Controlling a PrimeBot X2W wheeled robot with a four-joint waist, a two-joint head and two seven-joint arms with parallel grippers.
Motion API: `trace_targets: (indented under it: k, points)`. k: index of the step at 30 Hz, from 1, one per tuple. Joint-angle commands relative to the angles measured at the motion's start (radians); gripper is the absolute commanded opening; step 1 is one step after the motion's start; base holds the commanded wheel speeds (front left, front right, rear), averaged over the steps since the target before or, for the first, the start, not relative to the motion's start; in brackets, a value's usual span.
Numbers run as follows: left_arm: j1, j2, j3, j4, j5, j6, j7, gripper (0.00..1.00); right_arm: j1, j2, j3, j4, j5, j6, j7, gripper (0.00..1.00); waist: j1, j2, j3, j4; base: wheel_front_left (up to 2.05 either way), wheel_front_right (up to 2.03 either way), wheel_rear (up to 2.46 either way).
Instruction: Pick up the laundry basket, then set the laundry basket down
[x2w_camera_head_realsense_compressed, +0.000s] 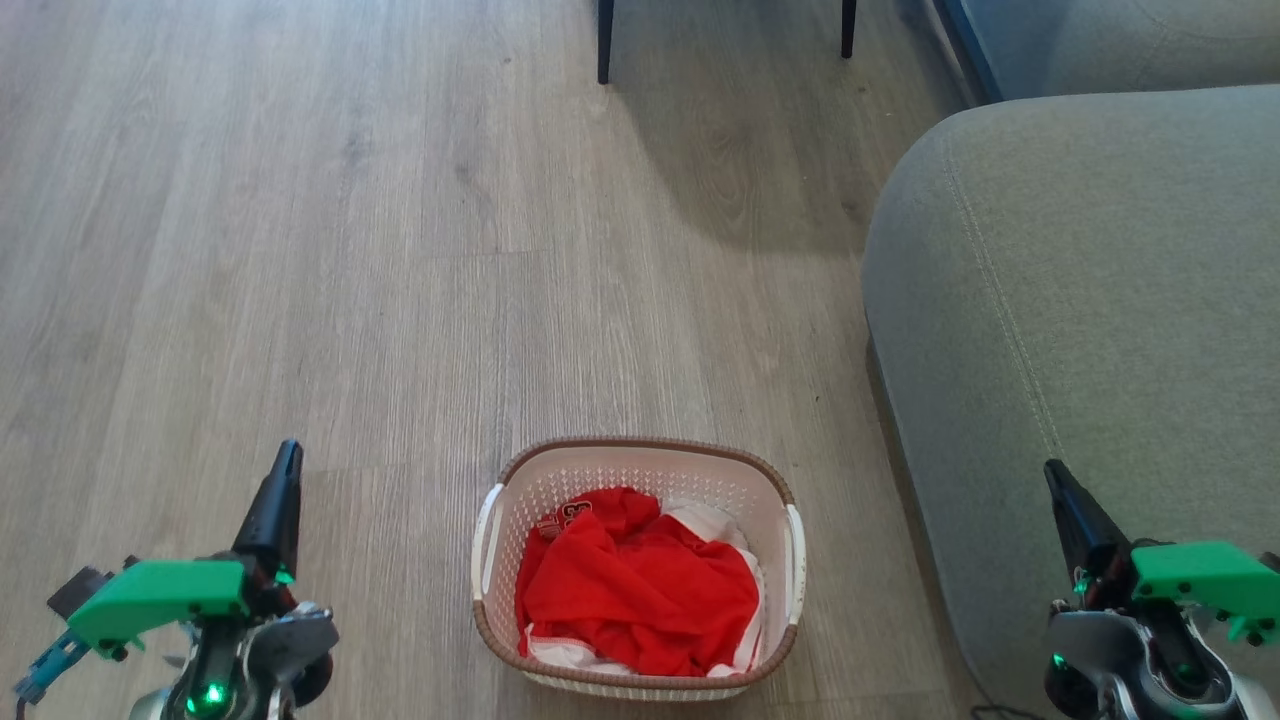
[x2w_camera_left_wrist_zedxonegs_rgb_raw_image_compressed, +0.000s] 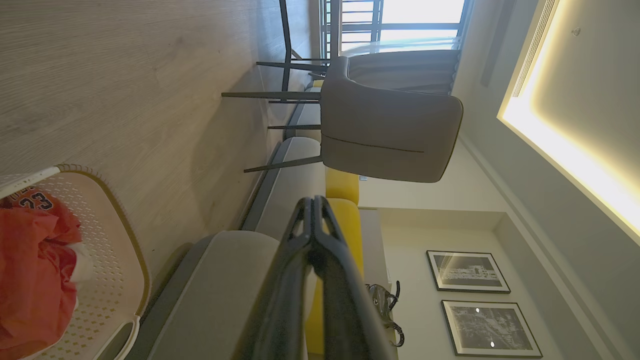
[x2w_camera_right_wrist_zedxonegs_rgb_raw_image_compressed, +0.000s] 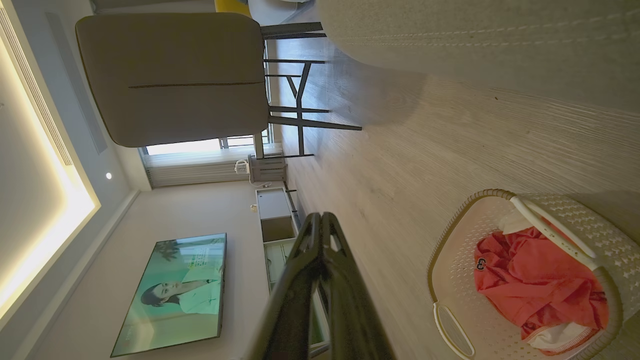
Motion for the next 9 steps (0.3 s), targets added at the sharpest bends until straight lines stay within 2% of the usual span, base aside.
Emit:
trace_targets:
  k: [1, 9]
  points:
    - [-0.047, 0.004, 0.037, -0.03, -0.001, -0.007, 0.008, 0.0, -0.049, -0.007, 0.018, -0.031, -0.005, -0.001, 0.01, 0.0, 0.0, 0.0, 0.0, 0.0, 0.0, 0.0, 0.0]
    - [-0.047, 0.004, 0.037, -0.03, -0.001, -0.007, 0.008, 0.0, -0.049, -0.006, 0.017, -0.031, -0.006, -0.001, 0.011, 0.0, 0.0, 0.0, 0.0, 0.0, 0.0, 0.0, 0.0]
